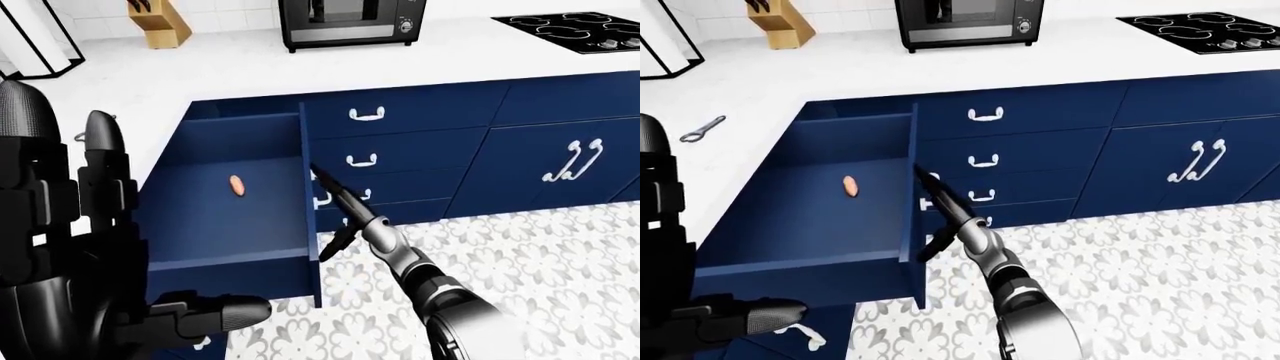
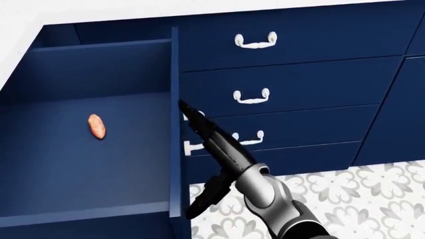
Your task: Close the right drawer.
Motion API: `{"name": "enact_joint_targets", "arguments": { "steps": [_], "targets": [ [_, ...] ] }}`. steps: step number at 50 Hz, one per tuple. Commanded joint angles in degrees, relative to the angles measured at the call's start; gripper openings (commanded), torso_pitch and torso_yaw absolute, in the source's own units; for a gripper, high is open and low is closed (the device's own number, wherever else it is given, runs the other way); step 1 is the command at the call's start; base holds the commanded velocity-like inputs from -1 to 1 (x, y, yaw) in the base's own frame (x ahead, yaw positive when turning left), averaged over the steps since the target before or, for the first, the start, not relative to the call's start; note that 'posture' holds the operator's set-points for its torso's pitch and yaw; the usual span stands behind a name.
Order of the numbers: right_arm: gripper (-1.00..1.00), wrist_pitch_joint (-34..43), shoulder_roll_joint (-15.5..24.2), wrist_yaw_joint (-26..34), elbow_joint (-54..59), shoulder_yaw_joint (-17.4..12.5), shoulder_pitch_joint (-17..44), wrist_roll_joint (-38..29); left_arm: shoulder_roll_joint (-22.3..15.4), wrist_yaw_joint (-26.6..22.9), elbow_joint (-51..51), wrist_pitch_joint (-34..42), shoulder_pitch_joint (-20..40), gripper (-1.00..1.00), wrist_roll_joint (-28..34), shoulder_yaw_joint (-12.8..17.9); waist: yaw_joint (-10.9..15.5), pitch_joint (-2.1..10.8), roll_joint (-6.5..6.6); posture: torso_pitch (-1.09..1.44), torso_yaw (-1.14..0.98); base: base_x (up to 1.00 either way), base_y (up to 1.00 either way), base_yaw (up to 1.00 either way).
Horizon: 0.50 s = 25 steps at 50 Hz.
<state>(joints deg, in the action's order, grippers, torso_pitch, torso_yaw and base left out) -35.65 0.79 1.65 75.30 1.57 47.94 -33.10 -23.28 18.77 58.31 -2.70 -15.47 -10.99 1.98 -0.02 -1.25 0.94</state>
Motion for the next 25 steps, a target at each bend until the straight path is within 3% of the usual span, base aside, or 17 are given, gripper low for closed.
{"name": "enact_joint_targets", "arguments": {
  "steps": [1, 25],
  "targets": [
    [1.0, -2.4, -1.2, 1.06, -1.64, 0.5, 1.78, 0.06, -0.61, 0.28, 1.67, -1.34, 0.36, 1.0, -0.04, 0.88, 0.3, 1.01, 0.26, 0.0, 0.0, 0.0, 0.0, 0.0],
    [1.0, -2.78, -3.04, 4.21, -1.12, 0.97, 2.7, -0.69, -2.18, 1.72, 1.67, -1.22, 0.63, 1.0, -1.19, 1.05, -0.04, 1.1, 0.65, 0.0, 0.0, 0.0, 0.0, 0.0]
  ]
}}
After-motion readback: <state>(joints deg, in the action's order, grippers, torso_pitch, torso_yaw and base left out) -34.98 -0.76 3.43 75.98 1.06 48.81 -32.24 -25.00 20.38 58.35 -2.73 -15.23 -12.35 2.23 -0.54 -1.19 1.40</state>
